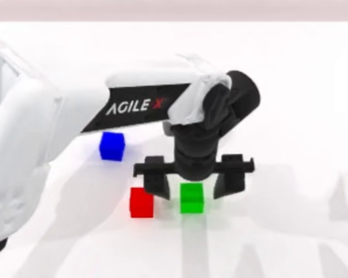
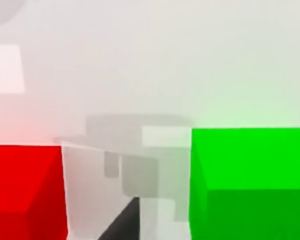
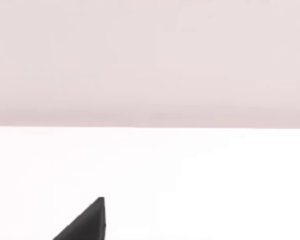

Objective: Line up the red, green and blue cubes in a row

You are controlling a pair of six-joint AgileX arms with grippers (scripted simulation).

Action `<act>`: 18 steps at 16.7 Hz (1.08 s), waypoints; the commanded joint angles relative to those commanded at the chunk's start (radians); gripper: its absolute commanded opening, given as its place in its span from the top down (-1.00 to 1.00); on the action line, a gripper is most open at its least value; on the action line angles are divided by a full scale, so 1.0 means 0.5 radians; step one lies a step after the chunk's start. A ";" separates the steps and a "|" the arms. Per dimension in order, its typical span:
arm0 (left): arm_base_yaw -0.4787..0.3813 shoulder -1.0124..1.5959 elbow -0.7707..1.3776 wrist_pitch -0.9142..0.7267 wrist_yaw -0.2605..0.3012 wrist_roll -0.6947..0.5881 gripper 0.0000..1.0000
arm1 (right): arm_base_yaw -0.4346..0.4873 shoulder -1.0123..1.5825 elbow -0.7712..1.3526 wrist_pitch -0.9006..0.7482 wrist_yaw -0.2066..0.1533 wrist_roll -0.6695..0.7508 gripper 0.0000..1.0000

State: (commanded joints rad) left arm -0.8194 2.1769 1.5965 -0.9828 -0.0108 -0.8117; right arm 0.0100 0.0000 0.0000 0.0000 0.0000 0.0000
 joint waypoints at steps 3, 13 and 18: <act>0.000 0.000 0.000 0.000 0.000 0.000 -1.00 | 0.000 0.000 0.000 0.000 0.000 0.000 -1.00; 0.014 -0.051 0.173 -0.228 -0.001 -0.009 -1.00 | 0.000 0.000 0.000 0.000 0.000 0.000 -1.00; 0.032 -0.127 0.368 -0.494 -0.001 -0.009 -1.00 | 0.000 0.000 0.000 0.000 0.000 0.000 -1.00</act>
State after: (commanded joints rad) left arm -0.8034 2.1132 1.7806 -1.2300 -0.0114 -0.8165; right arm 0.0100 0.0000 0.0000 0.0000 0.0000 0.0000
